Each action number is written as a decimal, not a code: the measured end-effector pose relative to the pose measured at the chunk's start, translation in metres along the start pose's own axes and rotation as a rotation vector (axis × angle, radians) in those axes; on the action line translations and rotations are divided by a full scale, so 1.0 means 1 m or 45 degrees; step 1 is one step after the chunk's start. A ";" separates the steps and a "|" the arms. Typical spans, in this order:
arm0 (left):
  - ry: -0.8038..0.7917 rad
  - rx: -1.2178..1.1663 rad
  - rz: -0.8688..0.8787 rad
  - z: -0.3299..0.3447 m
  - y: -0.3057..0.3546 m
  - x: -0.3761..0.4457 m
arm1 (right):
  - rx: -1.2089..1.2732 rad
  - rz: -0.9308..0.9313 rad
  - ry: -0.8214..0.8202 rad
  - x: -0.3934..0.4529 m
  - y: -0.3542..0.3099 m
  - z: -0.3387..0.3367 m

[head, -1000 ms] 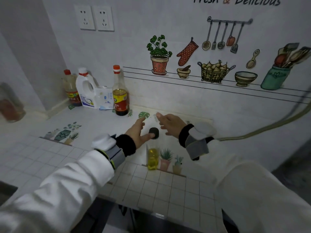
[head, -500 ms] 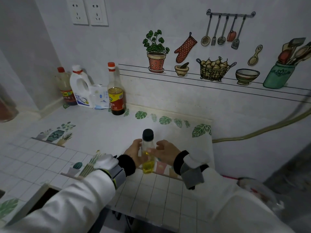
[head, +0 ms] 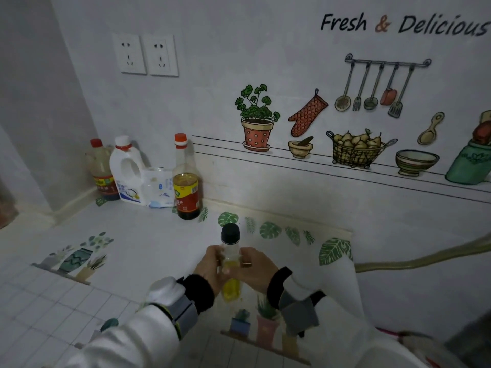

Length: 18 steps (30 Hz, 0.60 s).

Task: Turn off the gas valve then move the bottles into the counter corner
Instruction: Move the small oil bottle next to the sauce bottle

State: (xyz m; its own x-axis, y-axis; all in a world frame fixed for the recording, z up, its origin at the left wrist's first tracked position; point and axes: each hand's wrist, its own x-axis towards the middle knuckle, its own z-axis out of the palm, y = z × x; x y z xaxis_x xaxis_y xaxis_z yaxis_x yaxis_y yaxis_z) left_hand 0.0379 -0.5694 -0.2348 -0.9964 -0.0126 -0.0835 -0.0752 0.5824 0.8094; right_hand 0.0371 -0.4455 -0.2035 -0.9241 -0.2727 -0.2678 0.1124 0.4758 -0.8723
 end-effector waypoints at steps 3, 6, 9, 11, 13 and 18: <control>0.033 -0.078 -0.044 -0.012 0.000 0.034 | 0.025 -0.001 0.018 0.038 -0.011 -0.001; 0.039 -0.143 -0.060 -0.020 -0.002 0.071 | 0.076 0.021 0.029 0.080 -0.022 0.000; 0.109 -0.465 -0.111 -0.033 0.013 0.102 | 0.071 0.041 0.040 0.118 -0.036 -0.003; 0.150 -0.619 -0.197 -0.040 0.021 0.130 | 0.048 0.075 0.077 0.147 -0.048 -0.006; 0.198 -0.814 -0.336 -0.043 0.028 0.148 | 0.039 0.081 0.119 0.164 -0.056 -0.009; 0.241 -1.234 -0.510 -0.045 0.013 0.212 | -0.017 0.135 0.176 0.224 -0.066 -0.013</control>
State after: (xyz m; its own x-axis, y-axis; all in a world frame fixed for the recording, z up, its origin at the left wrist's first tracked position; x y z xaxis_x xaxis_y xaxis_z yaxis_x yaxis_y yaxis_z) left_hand -0.1760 -0.6010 -0.2163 -0.8756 -0.2347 -0.4221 -0.3142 -0.3868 0.8670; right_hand -0.1815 -0.5274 -0.2006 -0.9489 -0.1032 -0.2981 0.2077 0.5068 -0.8367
